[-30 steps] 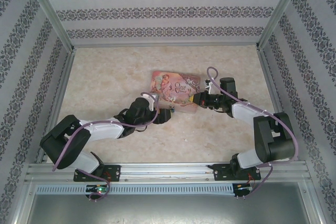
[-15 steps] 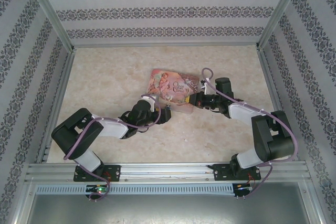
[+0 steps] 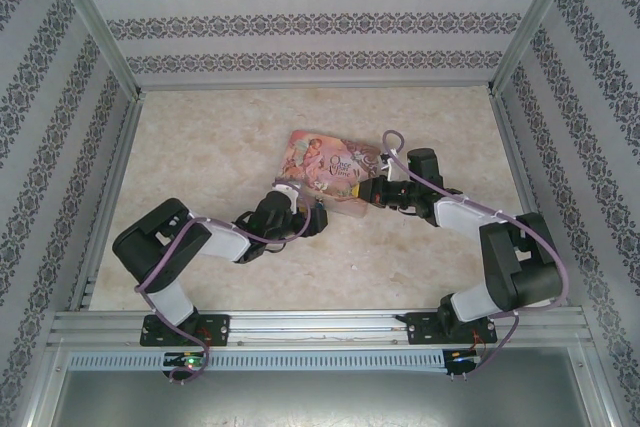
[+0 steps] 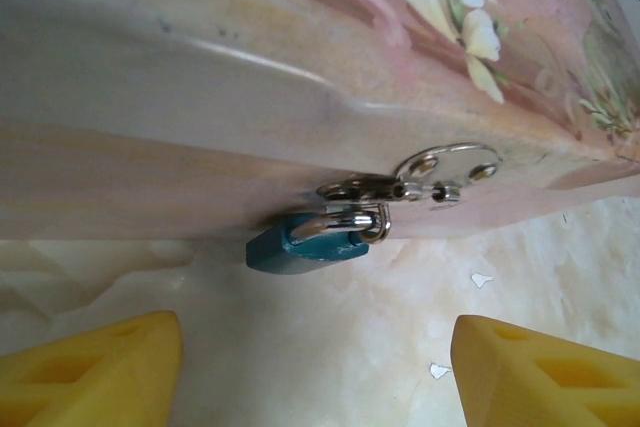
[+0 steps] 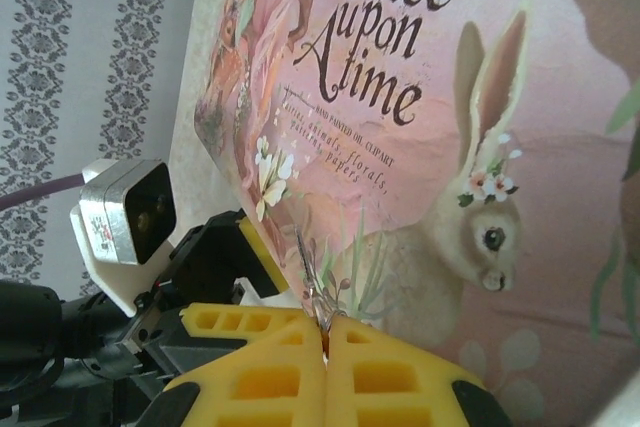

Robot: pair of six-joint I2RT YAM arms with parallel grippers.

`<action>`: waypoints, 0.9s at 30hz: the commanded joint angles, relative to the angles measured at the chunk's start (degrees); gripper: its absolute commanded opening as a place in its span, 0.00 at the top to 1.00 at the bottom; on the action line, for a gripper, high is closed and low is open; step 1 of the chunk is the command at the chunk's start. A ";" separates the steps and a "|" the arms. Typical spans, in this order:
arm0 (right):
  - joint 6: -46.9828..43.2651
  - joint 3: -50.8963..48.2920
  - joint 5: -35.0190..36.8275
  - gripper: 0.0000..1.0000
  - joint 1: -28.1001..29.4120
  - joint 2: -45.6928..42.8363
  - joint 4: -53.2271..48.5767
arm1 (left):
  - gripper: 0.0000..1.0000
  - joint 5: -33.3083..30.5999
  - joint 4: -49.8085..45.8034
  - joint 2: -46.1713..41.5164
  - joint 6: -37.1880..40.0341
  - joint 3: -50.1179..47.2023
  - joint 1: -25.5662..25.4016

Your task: Unlock a padlock with a key

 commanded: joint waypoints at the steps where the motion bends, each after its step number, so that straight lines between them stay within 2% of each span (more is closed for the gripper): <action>1: 0.68 0.59 1.13 1.00 0.68 -2.69 -3.78 | 0.29 -0.25 3.76 1.39 0.95 1.25 0.46; 6: 1.54 3.01 -0.29 1.00 0.84 -3.27 -3.15 | 0.29 0.50 3.98 2.62 1.09 2.09 0.61; 13: 1.67 7.02 -0.18 1.00 2.43 1.25 -1.96 | 0.29 1.07 2.95 3.54 1.81 3.35 0.83; 27: -0.32 9.85 1.78 1.00 3.70 9.01 -2.99 | 0.39 3.05 -1.46 5.77 4.40 7.50 1.10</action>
